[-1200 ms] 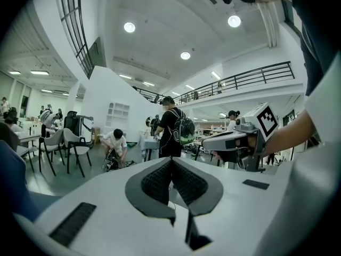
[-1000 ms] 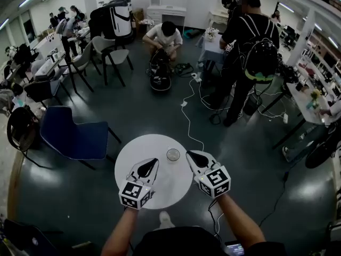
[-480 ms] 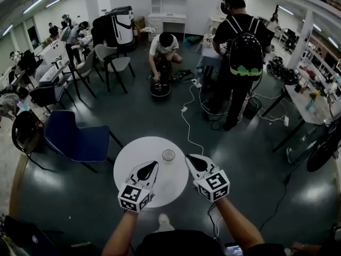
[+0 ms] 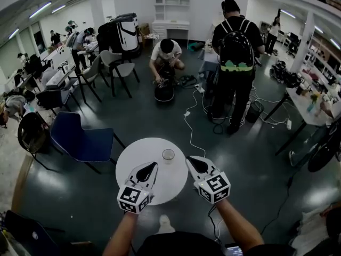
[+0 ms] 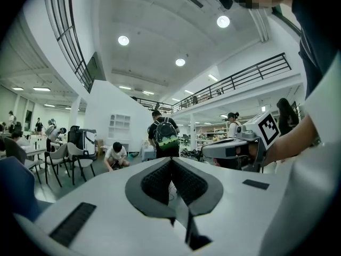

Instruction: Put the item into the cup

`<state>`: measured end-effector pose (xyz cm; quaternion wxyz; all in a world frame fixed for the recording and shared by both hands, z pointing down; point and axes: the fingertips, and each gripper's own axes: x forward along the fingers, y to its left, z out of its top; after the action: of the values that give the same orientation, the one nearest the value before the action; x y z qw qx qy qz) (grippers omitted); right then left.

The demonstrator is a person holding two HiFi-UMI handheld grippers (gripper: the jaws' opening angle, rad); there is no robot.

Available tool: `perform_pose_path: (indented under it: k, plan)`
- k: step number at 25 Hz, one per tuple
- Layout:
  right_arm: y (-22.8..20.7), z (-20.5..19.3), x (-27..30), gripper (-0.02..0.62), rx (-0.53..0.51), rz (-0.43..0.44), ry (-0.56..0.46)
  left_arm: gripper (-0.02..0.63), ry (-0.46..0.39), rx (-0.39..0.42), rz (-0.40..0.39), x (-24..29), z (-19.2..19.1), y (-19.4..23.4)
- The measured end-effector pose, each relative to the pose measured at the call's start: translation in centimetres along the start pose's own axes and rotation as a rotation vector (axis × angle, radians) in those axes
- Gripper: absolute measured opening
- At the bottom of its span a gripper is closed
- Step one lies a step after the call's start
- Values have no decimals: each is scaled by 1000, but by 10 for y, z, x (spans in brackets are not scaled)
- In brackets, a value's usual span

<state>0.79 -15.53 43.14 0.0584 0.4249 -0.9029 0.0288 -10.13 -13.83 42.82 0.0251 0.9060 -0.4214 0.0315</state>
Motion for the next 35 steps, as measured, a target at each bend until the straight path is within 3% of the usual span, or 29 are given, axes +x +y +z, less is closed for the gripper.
perform_pose_path:
  k: [17,35]
  plan:
    - [32,-3,-102,15,9,11,-35,15,-10,20,9,-50,3,-98]
    - [28,-12,-172,15,32,9,-51,15,1,27,9,-60,5,-170]
